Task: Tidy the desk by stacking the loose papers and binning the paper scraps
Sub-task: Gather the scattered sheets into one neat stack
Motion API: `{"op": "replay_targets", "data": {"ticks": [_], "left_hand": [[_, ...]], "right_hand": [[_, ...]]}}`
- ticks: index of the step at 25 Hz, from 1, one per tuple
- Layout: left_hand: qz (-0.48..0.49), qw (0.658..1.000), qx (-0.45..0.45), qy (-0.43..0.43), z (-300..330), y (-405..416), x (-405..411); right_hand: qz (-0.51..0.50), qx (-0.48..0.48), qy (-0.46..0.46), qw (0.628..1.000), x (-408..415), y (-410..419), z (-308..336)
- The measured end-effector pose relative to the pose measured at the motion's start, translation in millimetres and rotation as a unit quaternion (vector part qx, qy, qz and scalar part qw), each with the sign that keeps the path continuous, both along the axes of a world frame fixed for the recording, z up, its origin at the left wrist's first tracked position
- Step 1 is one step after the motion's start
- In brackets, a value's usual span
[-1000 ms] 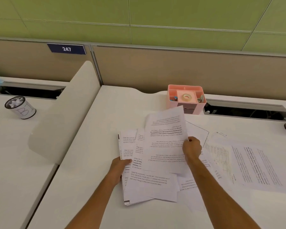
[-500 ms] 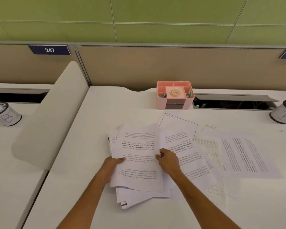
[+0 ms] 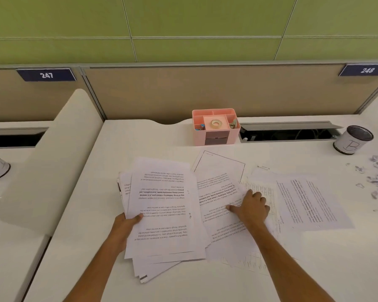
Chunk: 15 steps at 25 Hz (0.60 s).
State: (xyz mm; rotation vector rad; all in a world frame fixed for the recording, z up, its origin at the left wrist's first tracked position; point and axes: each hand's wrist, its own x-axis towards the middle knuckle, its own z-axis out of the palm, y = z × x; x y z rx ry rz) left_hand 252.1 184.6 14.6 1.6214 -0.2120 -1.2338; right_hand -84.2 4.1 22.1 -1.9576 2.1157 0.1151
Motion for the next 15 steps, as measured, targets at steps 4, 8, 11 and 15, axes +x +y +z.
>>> {"op": "replay_targets", "data": {"ticks": [4, 8, 11, 15], "left_hand": [[0.006, 1.0, -0.012, 0.003, 9, 8, 15], [0.013, 1.0, -0.023, 0.011, 19, 23, 48], [0.008, 1.0, -0.013, 0.022, 20, 30, 62], [-0.009, 0.999, 0.011, 0.035, 18, 31, 60]], "right_hand": [[0.0, 0.027, -0.101, 0.995, -1, -10, 10], [0.014, 0.086, -0.23, 0.969, -9, -34, 38], [0.041, 0.105, -0.305, 0.946, -11, -46, 68], [0.071, 0.107, -0.438, 0.89, -5, -47, 118]]}}
